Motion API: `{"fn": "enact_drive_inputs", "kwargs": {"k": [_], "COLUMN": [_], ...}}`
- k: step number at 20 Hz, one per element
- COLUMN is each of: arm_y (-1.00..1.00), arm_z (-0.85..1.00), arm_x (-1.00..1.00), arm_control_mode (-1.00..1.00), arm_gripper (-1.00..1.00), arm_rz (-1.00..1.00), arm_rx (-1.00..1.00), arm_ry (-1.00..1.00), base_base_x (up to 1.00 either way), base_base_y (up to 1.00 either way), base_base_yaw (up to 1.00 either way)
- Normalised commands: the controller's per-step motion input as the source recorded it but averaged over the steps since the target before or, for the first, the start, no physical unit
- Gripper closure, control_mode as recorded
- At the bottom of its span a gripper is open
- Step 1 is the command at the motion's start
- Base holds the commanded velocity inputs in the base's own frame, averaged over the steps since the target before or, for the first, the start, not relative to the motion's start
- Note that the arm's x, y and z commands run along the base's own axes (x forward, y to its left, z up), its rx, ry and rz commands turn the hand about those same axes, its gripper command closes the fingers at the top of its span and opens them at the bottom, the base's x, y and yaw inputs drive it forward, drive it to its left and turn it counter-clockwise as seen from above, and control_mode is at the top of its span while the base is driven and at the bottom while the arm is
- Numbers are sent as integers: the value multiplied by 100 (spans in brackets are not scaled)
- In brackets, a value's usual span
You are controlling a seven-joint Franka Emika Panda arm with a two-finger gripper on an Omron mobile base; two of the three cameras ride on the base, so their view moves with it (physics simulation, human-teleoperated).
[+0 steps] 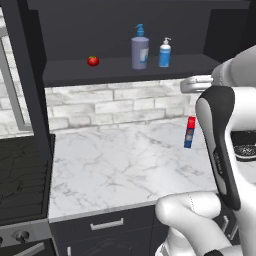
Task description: Pick the soap dispenser and soap dispenser from the cabinet and place them on the counter.
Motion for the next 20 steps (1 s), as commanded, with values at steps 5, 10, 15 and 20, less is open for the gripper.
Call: {"fn": "enact_drive_inputs", "kwargs": {"k": [5,10,15,20], "arm_y": [-4,-3,-4,-4], "arm_z": [17,10,0,0], "arm_x": [17,23,26,24], "arm_control_mode": [-100,-100,-100,-100], "arm_gripper": [-100,-100,-100,-100], "arm_rz": [-1,-2,-3,-2], "arm_rx": [0,0,0,0], "arm_ry": [1,1,-7,-10], "base_base_x": [0,0,0,0], "base_base_y": [0,0,0,0], "base_base_yaw": [0,0,0,0]}}
